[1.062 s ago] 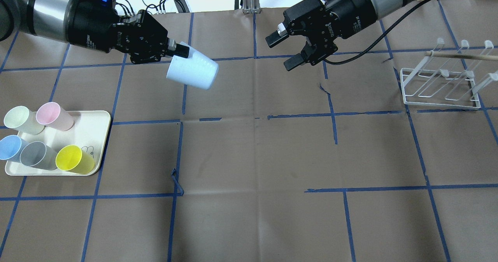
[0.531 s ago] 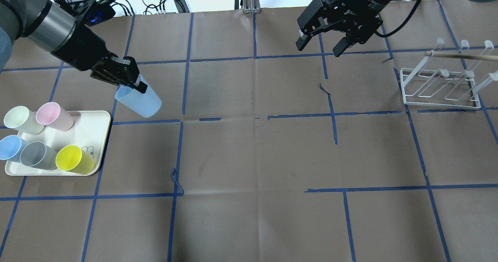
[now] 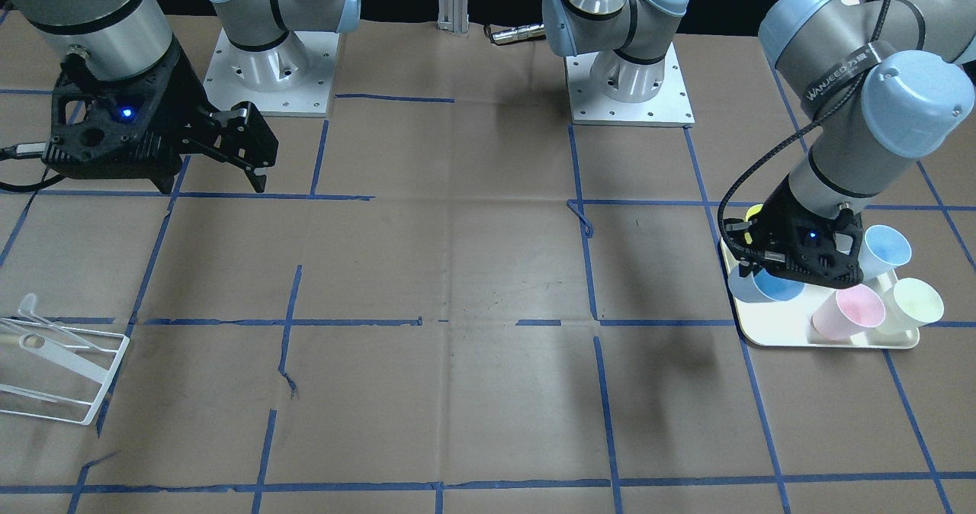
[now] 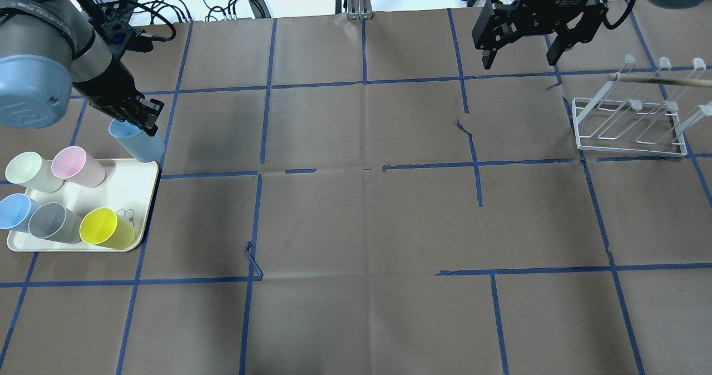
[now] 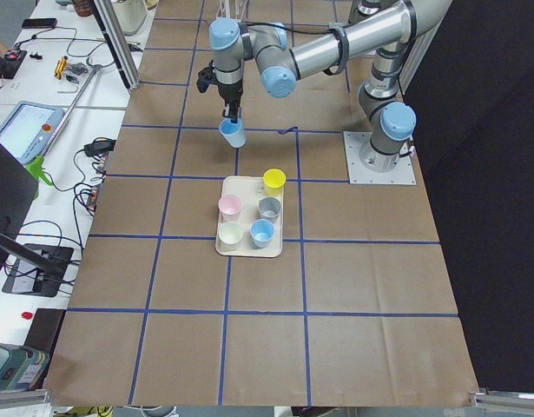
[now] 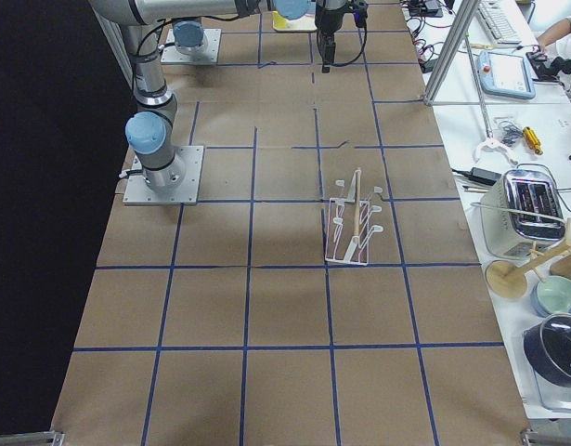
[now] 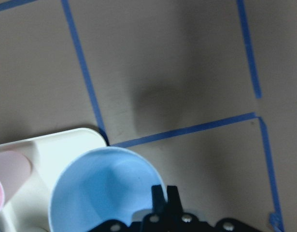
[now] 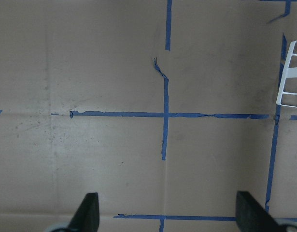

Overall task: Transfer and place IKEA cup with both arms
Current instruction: 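Lower the cup upright onto the white tray with the left gripper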

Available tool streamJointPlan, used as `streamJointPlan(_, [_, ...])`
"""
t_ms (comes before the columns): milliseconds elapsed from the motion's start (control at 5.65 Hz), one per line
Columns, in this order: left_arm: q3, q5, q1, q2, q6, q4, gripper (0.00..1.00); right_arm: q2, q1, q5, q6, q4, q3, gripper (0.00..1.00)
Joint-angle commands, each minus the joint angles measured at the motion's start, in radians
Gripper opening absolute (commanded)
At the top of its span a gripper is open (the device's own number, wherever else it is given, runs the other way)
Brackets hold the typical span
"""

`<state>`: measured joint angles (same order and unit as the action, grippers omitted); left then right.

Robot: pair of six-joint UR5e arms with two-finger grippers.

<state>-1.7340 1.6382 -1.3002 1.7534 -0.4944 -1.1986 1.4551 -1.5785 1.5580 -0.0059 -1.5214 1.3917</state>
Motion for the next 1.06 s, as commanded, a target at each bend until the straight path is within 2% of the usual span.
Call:
streamJointPlan(0, [-0.083, 0.045, 0.062, 0.041, -0.082, 0.182, 0.0, 0.001, -0.003, 0.013, 0.024, -0.006, 0.007, 1.0])
streamJointPlan(177, [-0.129, 0.046, 0.099, 0.044, -0.123, 0.233, 0.0, -0.002, -0.003, 0.01, 0.026, -0.005, 0.009, 1.0])
streamJointPlan(885, [-0.167, 0.075, 0.107, 0.078, -0.104, 0.218, 0.02, 0.001, -0.003, 0.01, 0.04, -0.006, 0.001, 1.0])
